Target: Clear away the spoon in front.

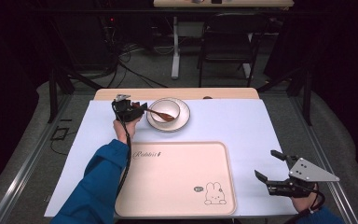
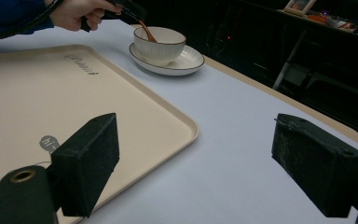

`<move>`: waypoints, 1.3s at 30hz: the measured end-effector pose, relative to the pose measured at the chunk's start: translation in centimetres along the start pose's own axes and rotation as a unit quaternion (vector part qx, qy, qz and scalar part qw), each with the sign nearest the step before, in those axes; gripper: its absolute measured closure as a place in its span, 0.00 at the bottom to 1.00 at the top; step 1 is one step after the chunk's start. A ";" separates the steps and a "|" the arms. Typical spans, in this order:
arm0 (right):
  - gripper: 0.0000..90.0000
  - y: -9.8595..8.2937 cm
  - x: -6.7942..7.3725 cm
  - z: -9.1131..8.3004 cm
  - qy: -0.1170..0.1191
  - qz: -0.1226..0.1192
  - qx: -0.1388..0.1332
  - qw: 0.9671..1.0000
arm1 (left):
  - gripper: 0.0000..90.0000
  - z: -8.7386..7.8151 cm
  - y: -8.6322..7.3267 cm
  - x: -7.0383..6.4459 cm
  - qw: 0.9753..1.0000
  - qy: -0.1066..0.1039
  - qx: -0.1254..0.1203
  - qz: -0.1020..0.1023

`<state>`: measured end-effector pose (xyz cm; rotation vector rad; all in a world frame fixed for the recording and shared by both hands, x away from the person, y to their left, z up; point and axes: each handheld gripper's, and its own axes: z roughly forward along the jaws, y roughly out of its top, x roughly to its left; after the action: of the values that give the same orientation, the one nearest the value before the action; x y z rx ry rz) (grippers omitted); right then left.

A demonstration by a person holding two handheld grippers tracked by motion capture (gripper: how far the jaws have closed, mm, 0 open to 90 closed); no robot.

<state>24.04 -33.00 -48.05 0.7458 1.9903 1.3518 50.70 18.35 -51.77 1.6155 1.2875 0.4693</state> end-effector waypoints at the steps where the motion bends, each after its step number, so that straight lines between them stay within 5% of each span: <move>1: 0.16 0.0 0.0 0.0 0.000 0.000 0.000 1.000 | 0.63 0.0 0.0 0.0 1.000 0.001 0.000 0.000; 17: 0.16 0.0 0.0 0.0 0.000 0.001 0.001 1.000 | 0.73 -0.6 0.5 -0.6 1.000 -0.008 -0.019 0.009; 39: 0.16 0.0 0.0 0.1 0.001 -0.002 0.004 1.000 | 0.85 -1.7 2.0 -1.8 0.998 -0.050 -0.030 0.020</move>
<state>24.10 -32.95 -48.09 0.7439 1.9979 1.3439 49.80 17.55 -48.81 1.5979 1.1583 0.4420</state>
